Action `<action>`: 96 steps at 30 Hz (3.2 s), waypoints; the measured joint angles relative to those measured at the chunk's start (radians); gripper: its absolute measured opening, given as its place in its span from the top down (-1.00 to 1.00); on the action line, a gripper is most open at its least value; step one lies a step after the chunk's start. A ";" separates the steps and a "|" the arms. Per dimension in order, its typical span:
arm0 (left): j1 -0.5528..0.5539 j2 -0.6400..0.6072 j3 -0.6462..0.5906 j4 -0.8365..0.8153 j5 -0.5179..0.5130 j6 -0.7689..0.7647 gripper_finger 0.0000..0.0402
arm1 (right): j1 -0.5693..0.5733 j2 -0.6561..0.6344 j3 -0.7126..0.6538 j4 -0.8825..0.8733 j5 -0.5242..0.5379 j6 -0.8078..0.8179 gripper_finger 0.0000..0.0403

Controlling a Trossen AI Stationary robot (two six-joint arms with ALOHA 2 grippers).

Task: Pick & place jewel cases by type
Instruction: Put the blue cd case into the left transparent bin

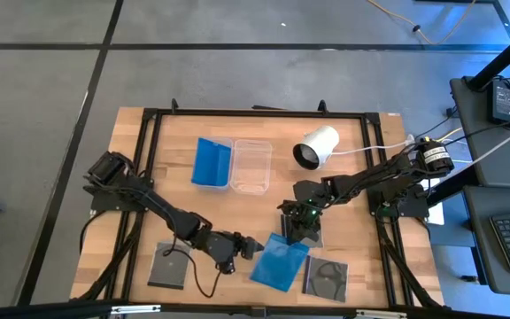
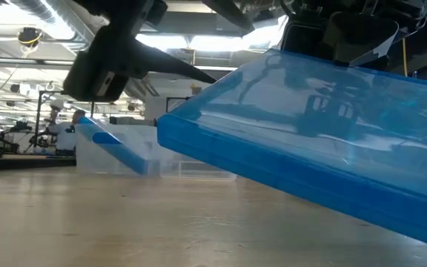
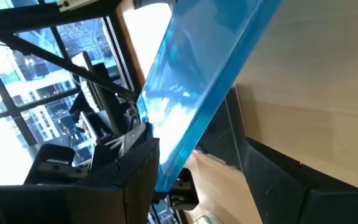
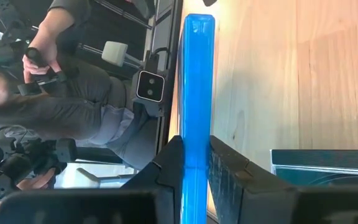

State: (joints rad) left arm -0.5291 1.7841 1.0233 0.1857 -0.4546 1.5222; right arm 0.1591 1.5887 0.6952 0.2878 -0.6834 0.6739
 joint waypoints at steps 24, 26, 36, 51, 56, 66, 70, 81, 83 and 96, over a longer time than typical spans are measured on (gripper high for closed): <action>0.011 0.145 -0.001 0.311 -0.033 0.108 0.32 | 0.001 0.000 0.000 -0.004 -0.002 -0.033 0.68; 0.007 0.145 -0.001 0.309 -0.033 0.093 0.44 | 0.001 0.000 0.000 -0.003 -0.003 -0.034 0.68; 0.006 0.145 -0.001 0.314 -0.032 0.070 0.74 | 0.000 0.000 0.000 -0.004 0.001 -0.025 0.67; -0.022 0.145 0.000 0.309 -0.059 0.040 0.75 | -0.022 0.000 0.000 0.001 0.017 -0.081 0.25; -0.045 0.145 0.000 0.301 -0.139 0.039 0.75 | -0.064 -0.041 0.000 -0.004 -0.021 -0.056 0.18; -0.058 -0.001 0.000 0.106 -0.221 -0.181 0.75 | -0.107 -0.225 0.000 -0.029 0.009 -0.081 0.17; -0.057 -0.135 0.000 -0.086 -0.257 -0.306 0.75 | -0.107 -0.289 0.000 -0.083 0.021 -0.109 0.17; -0.051 -0.548 0.000 -0.659 -0.407 -0.659 0.75 | -0.107 -0.359 0.000 -0.300 0.158 -0.238 0.17; -0.035 -0.619 0.000 -0.805 -0.396 -0.741 0.75 | -0.107 -0.359 0.000 -0.322 0.181 -0.240 0.17; 0.214 -0.870 0.000 -1.281 -0.358 -0.589 0.74 | -0.107 -0.357 0.000 -0.375 0.287 -0.239 0.17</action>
State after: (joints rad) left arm -0.3147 0.9136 1.0229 -1.0955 -0.8129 0.9330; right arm 0.0521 1.2316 0.6956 -0.0876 -0.3965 0.4347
